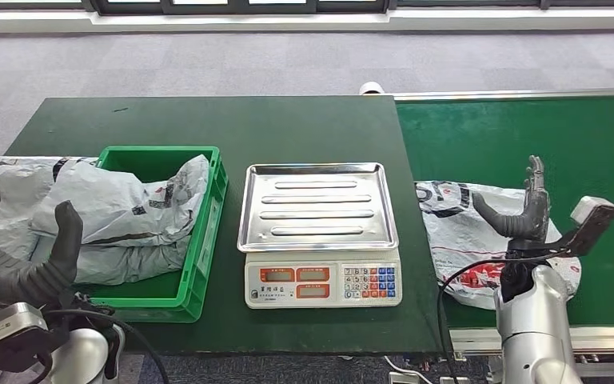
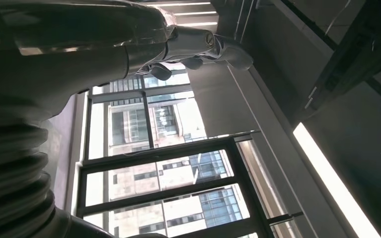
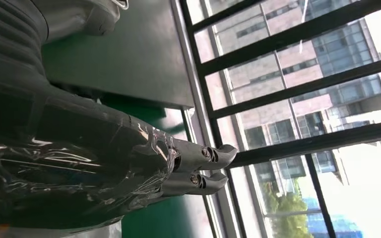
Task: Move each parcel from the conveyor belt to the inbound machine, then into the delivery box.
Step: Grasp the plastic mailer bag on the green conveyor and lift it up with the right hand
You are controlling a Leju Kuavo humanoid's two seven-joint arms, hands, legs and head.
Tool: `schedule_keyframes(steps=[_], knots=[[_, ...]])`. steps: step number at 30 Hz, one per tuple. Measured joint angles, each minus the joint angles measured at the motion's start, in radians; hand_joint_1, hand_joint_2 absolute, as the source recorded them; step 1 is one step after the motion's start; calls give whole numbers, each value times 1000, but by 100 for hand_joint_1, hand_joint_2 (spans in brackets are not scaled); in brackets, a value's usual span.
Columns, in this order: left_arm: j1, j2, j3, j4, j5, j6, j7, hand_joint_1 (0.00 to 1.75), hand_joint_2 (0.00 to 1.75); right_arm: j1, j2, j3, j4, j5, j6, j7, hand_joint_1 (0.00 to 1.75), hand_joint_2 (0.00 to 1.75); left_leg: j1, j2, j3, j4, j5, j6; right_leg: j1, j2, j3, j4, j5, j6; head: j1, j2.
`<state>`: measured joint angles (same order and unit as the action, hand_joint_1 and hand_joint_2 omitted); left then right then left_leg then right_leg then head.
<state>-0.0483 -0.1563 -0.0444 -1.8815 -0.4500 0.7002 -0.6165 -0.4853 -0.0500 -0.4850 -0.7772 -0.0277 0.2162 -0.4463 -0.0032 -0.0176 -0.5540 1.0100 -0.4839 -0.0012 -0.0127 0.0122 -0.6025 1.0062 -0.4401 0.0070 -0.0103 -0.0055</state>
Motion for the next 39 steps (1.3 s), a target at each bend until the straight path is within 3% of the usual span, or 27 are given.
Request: schedule_keyframes(steps=[3,9,16,29,39], knots=[[3,4,-4,-3,8,0,-3,0,175,-7,-1,-10,35,-27,20,10,0,175,0,0,0,0,0,0,0,0,0,0,0,0,0,0],[11,14,-6,-5,8,0,6,0,175,-5,-17,-6,76,63,-54,115,0,175,-1,0,0,0,0,0,-1,0,0,0,0,0,0,0],[11,28,-21,-3,0,0,20,0,175,6,-69,43,150,152,25,242,0,175,-1,-1,0,0,0,0,-1,0,0,0,0,0,0,0],[11,36,-31,-3,-2,-1,31,0,175,16,-112,93,197,201,27,271,0,175,-1,0,0,0,0,0,-1,0,0,0,0,0,0,0],[10,46,-53,6,-30,-1,70,0,175,26,-160,184,231,458,33,453,0,175,-1,0,0,0,0,0,-1,0,0,0,0,0,0,0]])
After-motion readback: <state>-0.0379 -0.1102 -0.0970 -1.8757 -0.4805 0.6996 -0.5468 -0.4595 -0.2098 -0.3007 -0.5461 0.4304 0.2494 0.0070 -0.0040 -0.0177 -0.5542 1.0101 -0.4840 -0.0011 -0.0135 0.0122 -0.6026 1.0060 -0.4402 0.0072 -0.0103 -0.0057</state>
